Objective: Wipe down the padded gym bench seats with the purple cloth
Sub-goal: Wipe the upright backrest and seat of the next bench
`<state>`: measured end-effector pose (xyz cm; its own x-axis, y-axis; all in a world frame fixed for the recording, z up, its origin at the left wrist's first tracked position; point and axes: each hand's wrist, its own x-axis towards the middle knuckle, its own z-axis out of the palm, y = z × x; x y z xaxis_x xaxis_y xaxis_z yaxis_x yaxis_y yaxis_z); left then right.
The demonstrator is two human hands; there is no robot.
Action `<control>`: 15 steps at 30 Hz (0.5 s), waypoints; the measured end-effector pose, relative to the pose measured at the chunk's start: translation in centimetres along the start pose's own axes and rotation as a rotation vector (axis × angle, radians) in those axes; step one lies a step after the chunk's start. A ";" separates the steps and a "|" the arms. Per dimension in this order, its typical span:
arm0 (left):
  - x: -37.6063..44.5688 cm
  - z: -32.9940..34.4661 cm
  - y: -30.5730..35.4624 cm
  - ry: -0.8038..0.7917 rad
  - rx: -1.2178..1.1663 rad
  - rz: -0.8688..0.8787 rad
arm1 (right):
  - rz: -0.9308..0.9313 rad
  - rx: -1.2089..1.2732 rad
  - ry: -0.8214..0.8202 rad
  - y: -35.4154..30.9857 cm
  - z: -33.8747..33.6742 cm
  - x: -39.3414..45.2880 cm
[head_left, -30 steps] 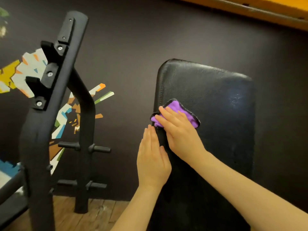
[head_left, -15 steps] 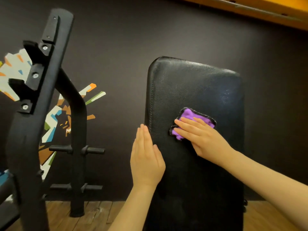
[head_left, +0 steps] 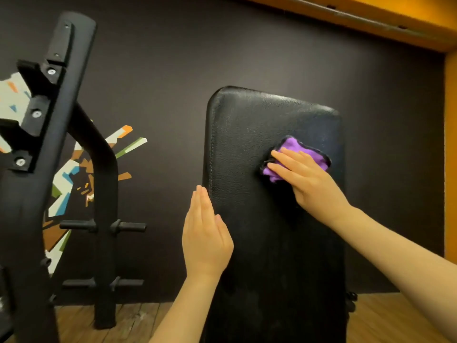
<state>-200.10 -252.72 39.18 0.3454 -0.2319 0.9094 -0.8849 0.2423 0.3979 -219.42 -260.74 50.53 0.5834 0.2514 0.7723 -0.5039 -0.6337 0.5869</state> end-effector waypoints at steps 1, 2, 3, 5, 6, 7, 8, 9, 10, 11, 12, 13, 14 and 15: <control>0.0 0.0 0.0 0.004 -0.004 -0.001 | -0.033 -0.023 -0.016 -0.2 0.4 1.8; 0.0 0.0 0.0 0.009 -0.008 -0.001 | -0.051 -0.050 -0.036 -0.3 0.8 3.4; 0.0 0.0 0.0 0.014 -0.013 0.001 | -0.045 -0.069 -0.059 -0.3 1.3 4.6; 0.0 0.0 0.0 0.020 -0.018 0.001 | 0.018 -0.061 -0.077 -0.4 2.0 5.8; 0.0 0.0 0.1 0.020 -0.020 0.001 | 0.047 -0.054 -0.070 -0.4 2.2 5.6; 0.0 0.0 0.0 0.020 -0.020 0.001 | 0.067 -0.048 -0.058 -0.4 2.4 5.1; -0.1 0.0 0.0 0.020 -0.018 0.002 | 0.077 -0.046 -0.038 -0.2 2.5 4.2; -0.1 0.0 0.0 0.020 -0.017 0.006 | 0.087 -0.044 -0.007 0.3 2.5 3.2; -0.1 0.0 -0.1 0.018 -0.014 0.009 | 0.105 -0.039 0.026 1.0 2.3 2.0; -0.1 0.0 -0.1 0.018 -0.009 0.010 | 0.129 -0.035 0.051 1.7 2.1 0.8; -0.1 0.0 -0.1 0.016 -0.004 0.010 | 0.153 -0.038 0.056 2.4 1.8 -0.3; -0.1 0.1 -0.2 0.013 -0.002 0.009 | 0.172 -0.051 0.046 2.8 1.6 -1.2; -0.1 0.1 -0.2 0.012 -0.002 0.008 | 0.182 -0.065 0.025 3.2 1.4 -1.8; -0.1 0.1 -0.2 0.010 -0.003 0.009 | 0.185 -0.074 -0.007 3.4 1.1 -2.0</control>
<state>-199.99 -252.89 39.02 0.3406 -0.2201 0.9141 -0.8871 0.2469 0.3900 -221.61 -264.21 50.67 0.4806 0.1302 0.8672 -0.6481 -0.6134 0.4513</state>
